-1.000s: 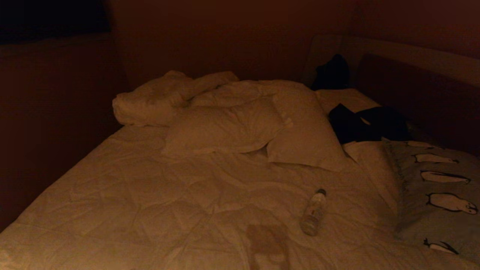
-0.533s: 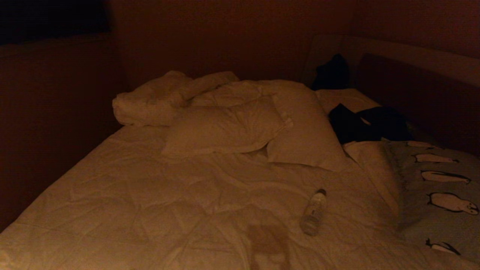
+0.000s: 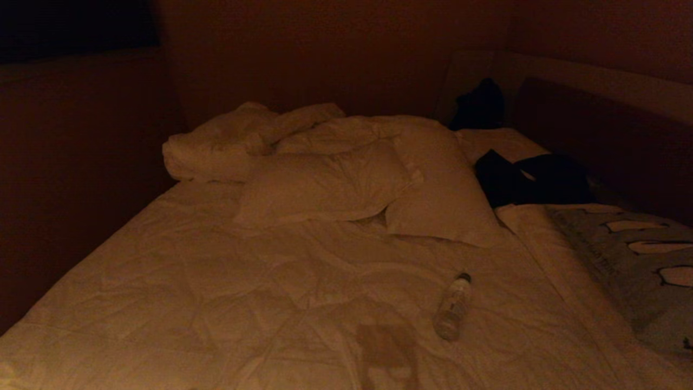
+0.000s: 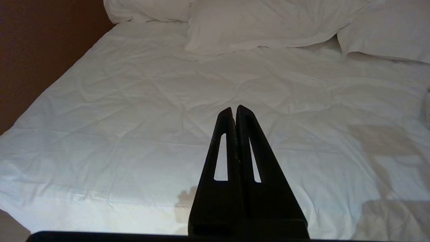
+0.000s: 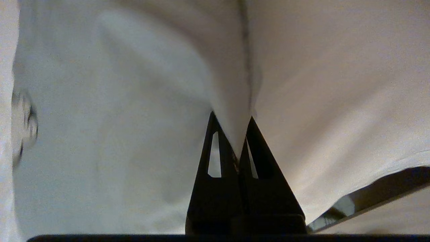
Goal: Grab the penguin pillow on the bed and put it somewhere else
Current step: Place the pillow at the bedside
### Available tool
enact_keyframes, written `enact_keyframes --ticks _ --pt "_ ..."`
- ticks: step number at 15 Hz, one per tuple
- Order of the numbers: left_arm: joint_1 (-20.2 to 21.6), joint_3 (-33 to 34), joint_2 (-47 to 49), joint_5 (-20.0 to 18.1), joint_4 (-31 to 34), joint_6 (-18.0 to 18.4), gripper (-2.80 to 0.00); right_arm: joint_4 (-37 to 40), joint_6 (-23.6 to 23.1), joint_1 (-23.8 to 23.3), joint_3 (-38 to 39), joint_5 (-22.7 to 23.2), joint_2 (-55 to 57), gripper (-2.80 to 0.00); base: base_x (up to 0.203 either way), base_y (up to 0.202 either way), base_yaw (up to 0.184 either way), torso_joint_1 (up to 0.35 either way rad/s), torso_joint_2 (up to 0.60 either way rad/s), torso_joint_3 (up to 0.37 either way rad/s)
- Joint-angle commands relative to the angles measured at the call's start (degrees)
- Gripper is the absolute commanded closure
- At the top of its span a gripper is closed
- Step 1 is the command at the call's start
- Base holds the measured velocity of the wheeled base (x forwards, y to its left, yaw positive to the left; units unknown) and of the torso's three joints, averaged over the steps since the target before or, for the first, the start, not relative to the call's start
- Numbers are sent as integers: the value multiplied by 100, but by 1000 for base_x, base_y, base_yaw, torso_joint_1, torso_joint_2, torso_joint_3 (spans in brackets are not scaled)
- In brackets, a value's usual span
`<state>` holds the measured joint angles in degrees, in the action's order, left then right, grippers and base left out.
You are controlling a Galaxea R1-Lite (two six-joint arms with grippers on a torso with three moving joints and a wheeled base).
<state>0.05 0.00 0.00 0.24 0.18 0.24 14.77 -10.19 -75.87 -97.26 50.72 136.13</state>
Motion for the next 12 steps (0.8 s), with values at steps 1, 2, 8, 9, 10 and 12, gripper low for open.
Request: enact_keyframes --ticks 1,2,8,9,10,12 --pt "-3 0 -3 2 -1 2 0 5 1522 -6 -482 -750 186 0 0 0 0 0 0 0" --pt "-3 0 -7 2 -1 2 0 7 1754 -6 -686 -983 260 0 0 0 0 0 0 0" --pt "1 0 -3 2 -1 2 0 -69 2241 -32 -1304 -2055 617 0 0 0 0 0 0 0" --pt "-5 0 0 2 -1 2 0 -69 2238 -42 -1304 -2067 617 0 0 0 0 0 0 0" --pt "-5 0 -2 2 -1 2 0 -61 2241 -42 -1304 -2075 618 0 0 0 0 0 0 0" --pt "4 0 -7 2 -1 2 0 -35 2232 -42 -1304 -2093 648 0 0 0 0 0 0 0"
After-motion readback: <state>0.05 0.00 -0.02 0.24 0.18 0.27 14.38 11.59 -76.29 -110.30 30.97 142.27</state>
